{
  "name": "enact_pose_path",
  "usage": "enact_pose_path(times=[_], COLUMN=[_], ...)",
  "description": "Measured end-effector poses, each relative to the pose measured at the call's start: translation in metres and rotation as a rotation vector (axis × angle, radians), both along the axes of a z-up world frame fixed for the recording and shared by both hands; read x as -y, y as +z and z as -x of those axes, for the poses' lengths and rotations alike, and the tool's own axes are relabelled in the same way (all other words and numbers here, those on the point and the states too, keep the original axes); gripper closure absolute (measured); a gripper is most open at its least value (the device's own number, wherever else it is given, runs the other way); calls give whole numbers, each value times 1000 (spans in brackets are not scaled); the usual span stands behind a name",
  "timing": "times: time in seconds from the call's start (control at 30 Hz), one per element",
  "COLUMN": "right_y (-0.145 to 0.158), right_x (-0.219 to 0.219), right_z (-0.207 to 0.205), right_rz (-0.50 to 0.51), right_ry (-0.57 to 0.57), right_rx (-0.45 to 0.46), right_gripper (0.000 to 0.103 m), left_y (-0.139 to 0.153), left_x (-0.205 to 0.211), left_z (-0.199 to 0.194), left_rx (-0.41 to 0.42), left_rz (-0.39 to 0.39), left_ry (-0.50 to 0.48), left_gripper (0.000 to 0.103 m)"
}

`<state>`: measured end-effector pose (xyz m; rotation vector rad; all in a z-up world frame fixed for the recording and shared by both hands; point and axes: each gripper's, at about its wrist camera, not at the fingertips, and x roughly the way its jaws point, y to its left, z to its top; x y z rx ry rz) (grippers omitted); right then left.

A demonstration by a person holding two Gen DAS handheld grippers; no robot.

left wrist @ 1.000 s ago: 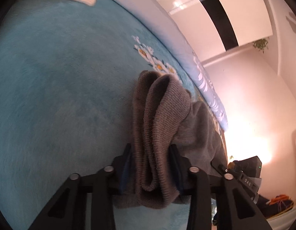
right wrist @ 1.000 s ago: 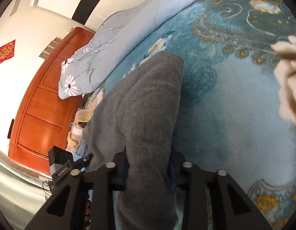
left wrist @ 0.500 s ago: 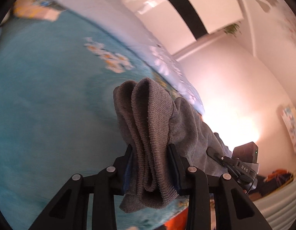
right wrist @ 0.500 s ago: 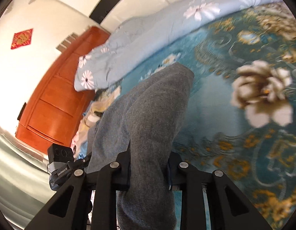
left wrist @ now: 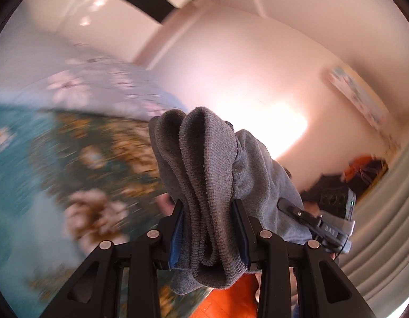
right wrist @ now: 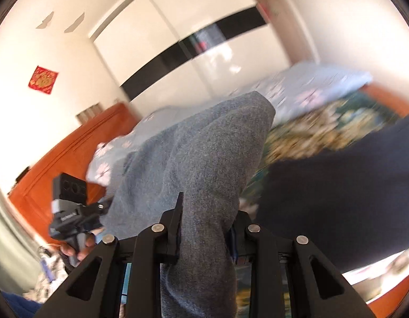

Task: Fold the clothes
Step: 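Lift the folded sweatshirt with both grippers and carry it to the clothes stack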

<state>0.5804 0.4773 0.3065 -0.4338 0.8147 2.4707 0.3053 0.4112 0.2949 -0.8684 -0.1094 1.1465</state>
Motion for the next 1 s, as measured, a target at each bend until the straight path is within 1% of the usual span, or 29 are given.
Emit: enact_pose_path(times=[0.1,0.2,0.27,0.33,0.4,0.43,0.5,0.53,0.6,0.63,0.67,0.7,0.8,0.87,0.9,0.93,1.0], right_y=[13,21,23,23,12,0,-29,-44,-75,-85,-90,-91,-82,-68,-61,-54,-36], right_x=[-39,-73,-95,-115,-134,-145,-165,-173,-190,-191,-191,-193,-188,-177,-172,-165,-155], right_z=[-48,-84,-104,-123,-133,-138,-147,-152,-162,-169,-174,-177,-177,-175,-174,-178,-189], right_rz=[-23,-61,-62,-52,-13,20,84,117,181,198,208,205,177,123,96,64,19], right_ry=[-73,-123,-142,-158,-165,-171,-190,-202,-225,-219,-208,-206,-220,-243,-255,-269,-319], right_rx=[15,68,81,79,66,65,69,72,77,14,-39,-52,-13,26,45,56,61], right_gripper=[76,76,75,75,74,72,71,71,66,63,63,62,62,60,60,59,59], left_y=[10,8,0,-18,-43,-58,-89,-100,-113,-114,-114,-112,-93,-77,-69,-60,-40], left_x=[-42,-82,-102,-123,-140,-148,-160,-162,-163,-163,-163,-164,-158,-150,-149,-146,-139], left_z=[-42,-73,-87,-97,-104,-105,-104,-101,-94,-91,-89,-88,-92,-94,-93,-91,-85], left_rx=[-6,51,72,92,125,140,165,178,222,237,245,239,143,78,51,19,-62], left_rz=[-11,-15,-7,18,65,98,174,186,189,192,194,195,187,164,152,138,80], left_ry=[-90,-167,-191,-203,-200,-199,-194,-189,-192,-200,-208,-213,-226,-247,-247,-238,-173], left_gripper=[66,66,66,66,66,66,66,65,63,63,63,63,61,50,47,45,43])
